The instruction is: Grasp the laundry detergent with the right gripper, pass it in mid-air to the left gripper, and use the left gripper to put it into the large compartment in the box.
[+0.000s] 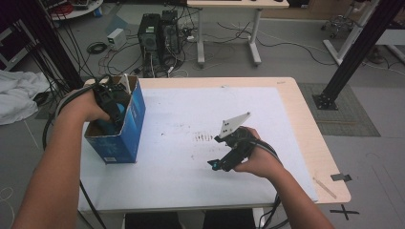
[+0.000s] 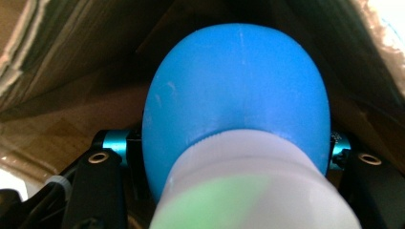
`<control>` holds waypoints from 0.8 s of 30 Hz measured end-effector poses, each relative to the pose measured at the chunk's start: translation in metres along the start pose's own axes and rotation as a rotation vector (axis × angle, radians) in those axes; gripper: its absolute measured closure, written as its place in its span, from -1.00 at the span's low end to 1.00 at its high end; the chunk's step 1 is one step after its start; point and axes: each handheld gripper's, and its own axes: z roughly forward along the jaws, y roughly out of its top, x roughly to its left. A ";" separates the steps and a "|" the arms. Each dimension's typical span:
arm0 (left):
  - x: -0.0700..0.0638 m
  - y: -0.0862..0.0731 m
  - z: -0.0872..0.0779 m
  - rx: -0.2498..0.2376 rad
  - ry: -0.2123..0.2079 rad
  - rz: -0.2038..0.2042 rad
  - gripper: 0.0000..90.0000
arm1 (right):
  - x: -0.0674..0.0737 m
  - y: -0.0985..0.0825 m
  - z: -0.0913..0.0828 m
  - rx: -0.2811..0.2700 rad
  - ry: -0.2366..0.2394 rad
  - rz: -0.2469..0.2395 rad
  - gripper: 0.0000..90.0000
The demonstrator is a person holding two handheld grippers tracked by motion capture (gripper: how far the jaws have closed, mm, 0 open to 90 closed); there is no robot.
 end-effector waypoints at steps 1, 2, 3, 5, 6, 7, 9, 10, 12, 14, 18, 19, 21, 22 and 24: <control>0.001 -0.001 0.000 0.000 -0.002 0.003 -0.14 | 0.000 0.000 -0.001 0.005 -0.003 0.000 -0.72; 0.001 -0.001 0.000 0.000 -0.004 0.004 -0.14 | -0.002 -0.001 -0.003 0.027 -0.011 0.007 -0.72; 0.001 -0.002 0.001 -0.002 -0.005 0.001 -0.14 | -0.003 -0.001 -0.005 0.037 -0.014 0.009 -0.72; 0.001 -0.003 0.001 -0.002 -0.006 0.004 -0.14 | -0.004 -0.001 -0.007 0.045 -0.018 0.013 -0.72; 0.001 -0.003 0.001 -0.002 -0.006 0.003 -0.14 | -0.006 0.000 -0.011 0.065 -0.024 0.019 -0.72; 0.001 -0.003 0.001 -0.002 -0.006 0.003 -0.14 | -0.006 0.000 -0.011 0.065 -0.024 0.019 -0.72; 0.002 -0.004 0.001 -0.002 -0.008 0.005 -0.14 | -0.009 0.003 -0.019 0.108 -0.023 0.029 -0.72; 0.002 -0.004 0.001 -0.002 -0.008 0.005 -0.14 | -0.009 0.003 -0.019 0.108 -0.023 0.029 -0.72; 0.002 -0.004 0.001 -0.007 -0.012 0.004 -0.14 | -0.010 0.005 -0.024 0.150 -0.018 0.030 -0.72; 0.002 -0.004 0.001 -0.009 -0.010 0.007 -0.14 | -0.011 0.005 -0.024 0.163 -0.018 0.023 -0.72; 0.001 -0.004 0.002 -0.012 -0.010 0.006 -0.15 | -0.012 0.008 -0.029 0.219 -0.017 0.020 -0.72; 0.001 -0.004 0.001 -0.013 -0.011 0.007 -0.15 | -0.012 0.008 -0.029 0.219 -0.017 0.020 -0.72; 0.001 -0.004 0.001 -0.014 -0.010 0.007 -0.15 | -0.013 0.010 -0.031 0.257 -0.018 0.010 -0.72; 0.001 -0.004 0.001 -0.014 -0.010 0.007 -0.15 | -0.012 0.011 -0.031 0.273 -0.026 0.001 -0.72; 0.002 -0.005 0.001 -0.015 -0.011 0.013 -0.15 | -0.010 0.013 -0.031 0.315 -0.042 -0.027 -0.72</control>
